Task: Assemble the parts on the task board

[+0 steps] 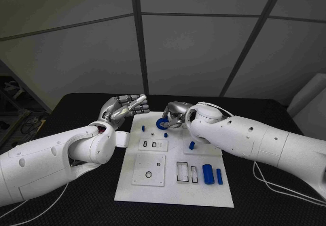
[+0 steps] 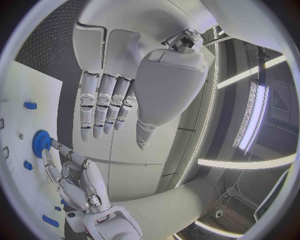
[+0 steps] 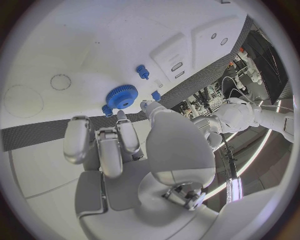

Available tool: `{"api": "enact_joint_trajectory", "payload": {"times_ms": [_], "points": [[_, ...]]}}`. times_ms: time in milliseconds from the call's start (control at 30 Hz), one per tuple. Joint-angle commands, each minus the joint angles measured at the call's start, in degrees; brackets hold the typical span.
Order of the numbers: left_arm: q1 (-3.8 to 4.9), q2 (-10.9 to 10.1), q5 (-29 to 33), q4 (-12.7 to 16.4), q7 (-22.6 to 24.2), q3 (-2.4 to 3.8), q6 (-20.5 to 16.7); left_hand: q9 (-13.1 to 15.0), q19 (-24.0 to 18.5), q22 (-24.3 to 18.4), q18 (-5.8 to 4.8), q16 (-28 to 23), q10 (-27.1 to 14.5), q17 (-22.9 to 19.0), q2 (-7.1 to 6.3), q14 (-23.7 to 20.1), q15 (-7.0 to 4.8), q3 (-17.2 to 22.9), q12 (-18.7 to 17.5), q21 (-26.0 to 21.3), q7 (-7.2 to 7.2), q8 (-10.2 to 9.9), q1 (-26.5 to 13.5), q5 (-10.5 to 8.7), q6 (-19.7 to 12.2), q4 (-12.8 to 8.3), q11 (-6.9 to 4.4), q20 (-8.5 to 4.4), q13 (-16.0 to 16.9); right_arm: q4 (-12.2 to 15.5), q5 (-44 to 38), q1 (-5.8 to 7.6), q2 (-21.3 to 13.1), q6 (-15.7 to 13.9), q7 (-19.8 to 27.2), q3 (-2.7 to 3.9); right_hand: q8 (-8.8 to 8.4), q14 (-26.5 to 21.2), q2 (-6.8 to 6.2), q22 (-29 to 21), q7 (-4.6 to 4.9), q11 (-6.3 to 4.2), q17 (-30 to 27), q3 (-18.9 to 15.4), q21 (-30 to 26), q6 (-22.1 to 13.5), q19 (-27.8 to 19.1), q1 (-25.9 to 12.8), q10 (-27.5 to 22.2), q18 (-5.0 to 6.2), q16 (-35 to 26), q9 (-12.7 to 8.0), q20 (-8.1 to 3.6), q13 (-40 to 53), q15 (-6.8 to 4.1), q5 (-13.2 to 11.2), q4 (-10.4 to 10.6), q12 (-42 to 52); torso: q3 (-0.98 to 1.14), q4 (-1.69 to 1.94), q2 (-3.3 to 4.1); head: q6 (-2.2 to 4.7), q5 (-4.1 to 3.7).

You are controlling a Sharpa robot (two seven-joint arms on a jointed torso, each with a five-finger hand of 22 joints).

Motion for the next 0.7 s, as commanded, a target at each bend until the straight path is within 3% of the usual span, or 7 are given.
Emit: {"api": "enact_joint_trajectory", "payload": {"times_ms": [33, 200, 367, 500, 700], "points": [[0.09, 0.05, -0.58, 0.05, 0.13, 0.05, 0.23, -0.05, -0.21, -0.09, -1.17, -0.23, -0.25, -0.08, 0.48, 0.53, -0.03, -0.06, -0.22, -0.38, 1.75, -0.23, -0.1, 0.29, 0.08, -0.34, 0.19, 0.09, -0.02, -0.19, 0.47, 0.08, 0.09, 1.55, -0.35, 0.01, -0.48, 4.99, -0.97, 0.07, 0.24, 0.25, 10.66, 0.19, -0.15, -0.27, 0.43, 1.02, 0.05, -0.94, 0.33, -0.14, 0.04, -0.03, 0.09, -0.05, -1.13, 0.25, 0.0, -0.02, 0.0, 0.04, -0.07], [0.09, 0.0, -0.74, 0.07, 0.11, 0.05, 0.2, -0.05, -0.21, -0.09, -1.17, -0.23, -0.25, -0.08, 0.48, 0.53, -0.03, -0.06, -0.22, -0.38, 1.75, -0.23, -0.1, 0.29, 0.08, -0.34, 0.19, 0.09, -0.02, -0.23, -0.47, 0.04, -0.09, 2.21, -0.97, 0.0, -0.82, 5.03, -1.78, 0.12, 0.36, 0.32, 10.91, 1.1, -0.17, -0.66, 0.46, 3.28, -0.08, -0.94, 0.42, -0.27, 0.11, -0.03, 0.16, -0.23, -3.42, 0.19, -0.02, -0.03, -0.04, 0.01, -0.04], [0.09, -0.06, -0.78, 0.08, 0.1, 0.05, 0.2, -0.05, -0.21, -0.09, -1.17, -0.23, -0.25, -0.08, 0.48, 0.53, -0.03, -0.06, -0.22, -0.38, 1.75, -0.23, -0.1, 0.29, 0.08, -0.34, 0.19, 0.09, -0.02, 0.47, -1.23, 0.01, -0.72, 1.14, -1.07, 0.0, -0.8, 5.06, -1.94, 0.28, 0.38, 0.33, 11.03, 1.48, -0.11, -0.64, 0.57, 3.98, -0.03, -0.97, 0.46, -0.27, 0.14, 0.04, 0.18, -0.29, -4.18, 0.23, 0.02, -0.08, -0.1, 0.07, 0.0], [0.09, -0.14, -0.79, 0.06, 0.11, 0.04, 0.25, -0.05, -0.25, -0.11, -1.18, -0.24, -0.26, -0.08, 0.5, 0.53, -0.02, -0.08, -0.24, -0.42, 1.76, -0.26, -0.11, 0.3, 0.09, -0.38, 0.19, 0.1, -0.02, 2.27, -1.41, -0.04, -2.34, -3.6, 0.32, 0.0, -0.46, 5.08, -1.96, 0.56, 0.34, 0.29, 11.13, 2.0, 0.02, 0.17, 0.78, 4.7, 0.66, -1.02, 0.5, -0.12, 0.12, 0.78, 0.16, -0.26, -4.99, 0.81, 0.02, -0.09, -0.08, 0.25, -0.09], [0.08, -0.39, -0.8, -0.28, 0.11, 0.04, 0.38, -0.05, -0.25, -0.11, -1.18, -0.24, -0.26, -0.08, 0.5, 0.53, -0.02, -0.08, -0.24, -0.42, 1.76, -0.26, -0.11, 0.3, 0.09, -0.38, 0.19, 0.1, -0.02, 5.87, 3.41, -0.16, -6.96, -13.05, 7.11, 0.0, -0.32, 4.88, -1.9, -0.35, 0.08, 0.06, 10.26, 2.83, -0.42, 0.93, 0.14, 5.84, 0.5, -0.82, 0.19, -0.04, 0.01, 0.5, -0.02, -0.48, -6.12, 0.56, 0.09, -0.38, -0.19, 0.31, 0.17]]}}
